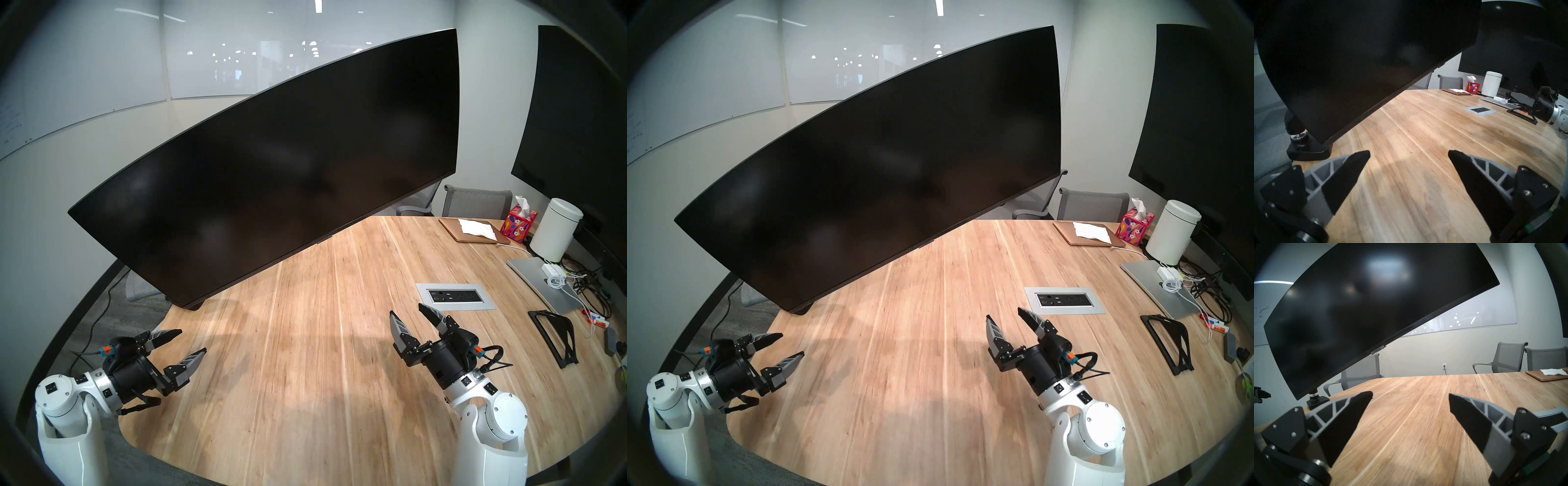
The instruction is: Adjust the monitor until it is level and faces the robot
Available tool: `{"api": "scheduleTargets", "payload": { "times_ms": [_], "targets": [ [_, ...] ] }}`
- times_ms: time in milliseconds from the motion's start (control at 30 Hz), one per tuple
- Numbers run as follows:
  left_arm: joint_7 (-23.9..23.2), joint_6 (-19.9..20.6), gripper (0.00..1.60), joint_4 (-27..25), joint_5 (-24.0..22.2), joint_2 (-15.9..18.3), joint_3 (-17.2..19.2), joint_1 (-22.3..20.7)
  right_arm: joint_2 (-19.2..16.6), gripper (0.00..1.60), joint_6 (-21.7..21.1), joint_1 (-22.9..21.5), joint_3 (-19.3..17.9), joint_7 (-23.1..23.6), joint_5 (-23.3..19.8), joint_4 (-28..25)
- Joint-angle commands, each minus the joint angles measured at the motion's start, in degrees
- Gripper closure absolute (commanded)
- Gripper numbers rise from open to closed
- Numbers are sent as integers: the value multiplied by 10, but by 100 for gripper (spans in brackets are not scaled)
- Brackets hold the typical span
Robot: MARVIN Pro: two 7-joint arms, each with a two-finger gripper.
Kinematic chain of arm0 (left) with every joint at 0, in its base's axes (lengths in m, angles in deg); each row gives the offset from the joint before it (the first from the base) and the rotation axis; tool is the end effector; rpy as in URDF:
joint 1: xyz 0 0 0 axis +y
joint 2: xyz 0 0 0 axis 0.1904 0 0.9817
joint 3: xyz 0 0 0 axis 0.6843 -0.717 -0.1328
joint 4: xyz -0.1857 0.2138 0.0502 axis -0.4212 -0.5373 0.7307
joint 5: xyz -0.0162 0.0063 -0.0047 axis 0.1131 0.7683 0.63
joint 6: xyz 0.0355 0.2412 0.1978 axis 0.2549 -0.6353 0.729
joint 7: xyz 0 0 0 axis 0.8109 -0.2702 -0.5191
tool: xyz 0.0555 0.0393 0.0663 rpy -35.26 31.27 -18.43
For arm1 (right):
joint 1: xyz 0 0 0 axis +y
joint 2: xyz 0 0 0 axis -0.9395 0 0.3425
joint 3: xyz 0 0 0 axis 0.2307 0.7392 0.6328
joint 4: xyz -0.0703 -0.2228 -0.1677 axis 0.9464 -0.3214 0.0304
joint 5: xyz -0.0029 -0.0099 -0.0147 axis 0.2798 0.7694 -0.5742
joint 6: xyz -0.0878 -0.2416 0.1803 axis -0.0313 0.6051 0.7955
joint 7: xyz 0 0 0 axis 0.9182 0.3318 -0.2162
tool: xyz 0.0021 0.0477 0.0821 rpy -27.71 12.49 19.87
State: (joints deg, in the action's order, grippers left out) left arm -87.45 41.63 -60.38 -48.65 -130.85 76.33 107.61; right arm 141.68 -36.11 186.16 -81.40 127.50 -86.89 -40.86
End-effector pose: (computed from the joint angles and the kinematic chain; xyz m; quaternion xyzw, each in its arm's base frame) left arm 0.2211 0.1436 -0.2743 0.7667 -0.1850 0.5819 0.1983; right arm 0.2671 -0.0402 -0.2840 -0.6606 -0.1039 -0.7223 0.1762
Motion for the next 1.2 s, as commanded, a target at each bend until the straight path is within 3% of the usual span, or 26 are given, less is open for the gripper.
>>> {"api": "scheduleTargets", "payload": {
  "times_ms": [0, 233, 667, 933, 1167],
  "targets": [
    [26, 5, 0, -31, 10, -38, -22, 10, -1, 0, 1, -1, 0, 0, -3, -9],
    [90, -13, 0, -49, 28, -97, -42, 15, -1, 0, 1, -1, 0, 0, -3, -9],
    [148, -22, 0, -71, 61, -153, -96, 38, -1, 0, 1, -1, 0, 0, -3, -9],
    [243, -26, 0, -69, 55, -152, -150, 47, -1, 0, 1, -1, 0, 0, -3, -9],
    [315, 20, 0, -63, 40, -135, -200, 34, -1, 0, 1, -1, 0, 0, -3, -9]
  ]
}}
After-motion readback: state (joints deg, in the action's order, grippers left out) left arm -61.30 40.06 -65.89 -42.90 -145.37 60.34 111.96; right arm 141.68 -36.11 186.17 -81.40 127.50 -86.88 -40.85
